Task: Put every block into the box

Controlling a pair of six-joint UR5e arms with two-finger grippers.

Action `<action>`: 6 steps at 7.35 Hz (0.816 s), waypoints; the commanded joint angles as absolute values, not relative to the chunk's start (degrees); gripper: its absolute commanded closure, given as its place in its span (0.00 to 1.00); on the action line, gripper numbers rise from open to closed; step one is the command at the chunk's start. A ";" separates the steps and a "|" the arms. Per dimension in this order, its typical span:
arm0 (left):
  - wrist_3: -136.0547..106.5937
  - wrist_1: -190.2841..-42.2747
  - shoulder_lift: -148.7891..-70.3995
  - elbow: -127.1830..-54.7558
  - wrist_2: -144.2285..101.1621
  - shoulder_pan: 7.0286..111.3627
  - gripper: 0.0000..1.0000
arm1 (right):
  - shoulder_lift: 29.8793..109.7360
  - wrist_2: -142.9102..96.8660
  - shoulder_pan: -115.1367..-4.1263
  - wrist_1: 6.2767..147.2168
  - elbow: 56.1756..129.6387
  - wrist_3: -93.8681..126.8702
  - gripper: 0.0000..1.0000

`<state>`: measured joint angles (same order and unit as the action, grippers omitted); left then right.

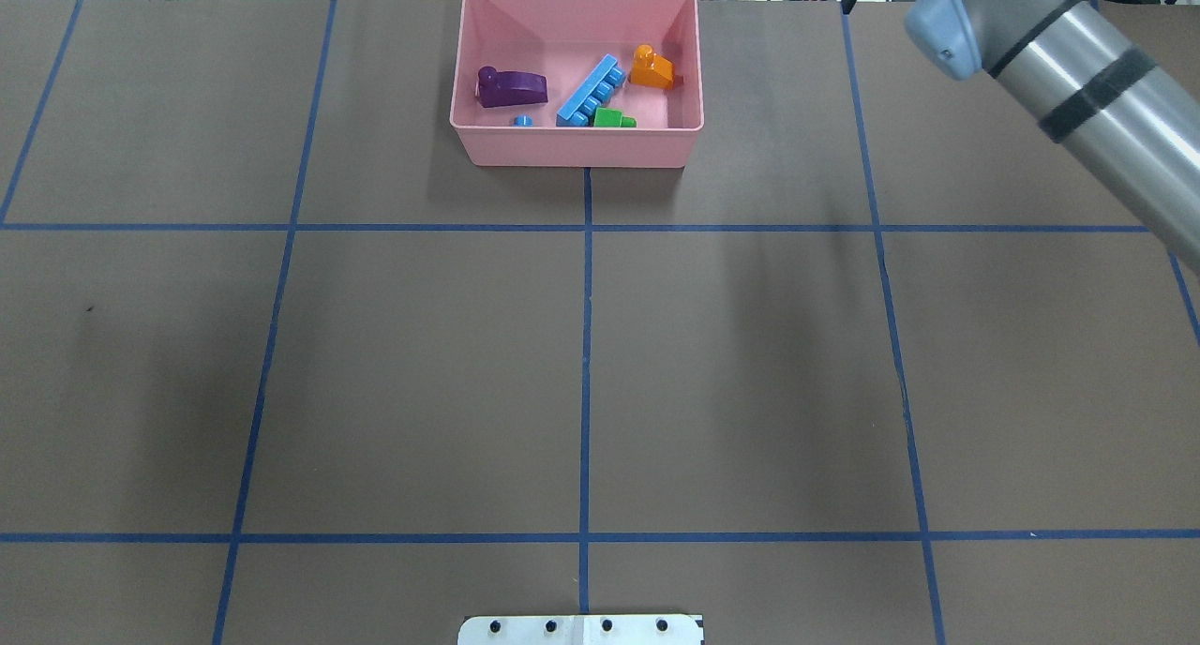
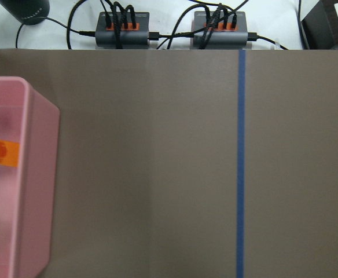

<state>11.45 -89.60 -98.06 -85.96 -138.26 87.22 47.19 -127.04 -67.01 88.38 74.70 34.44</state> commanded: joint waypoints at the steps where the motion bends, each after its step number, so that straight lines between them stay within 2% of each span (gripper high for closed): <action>1: 18.46 -88.95 -92.38 -86.22 -138.69 91.83 0.00 | 60.92 -128.85 -72.74 88.59 84.15 23.70 0.00; 3: 17.75 -88.42 -92.20 -85.96 -136.77 92.98 0.00 | 72.11 -131.38 -77.50 88.59 88.49 14.27 0.00; 6: 13.97 -86.58 -92.55 -87.53 -134.47 92.90 0.00 | 87.31 -132.01 -80.15 88.33 99.63 14.06 0.00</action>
<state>14.84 -87.43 -92.38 -86.77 -134.93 92.87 80.73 -131.99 -79.23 88.54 94.84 14.46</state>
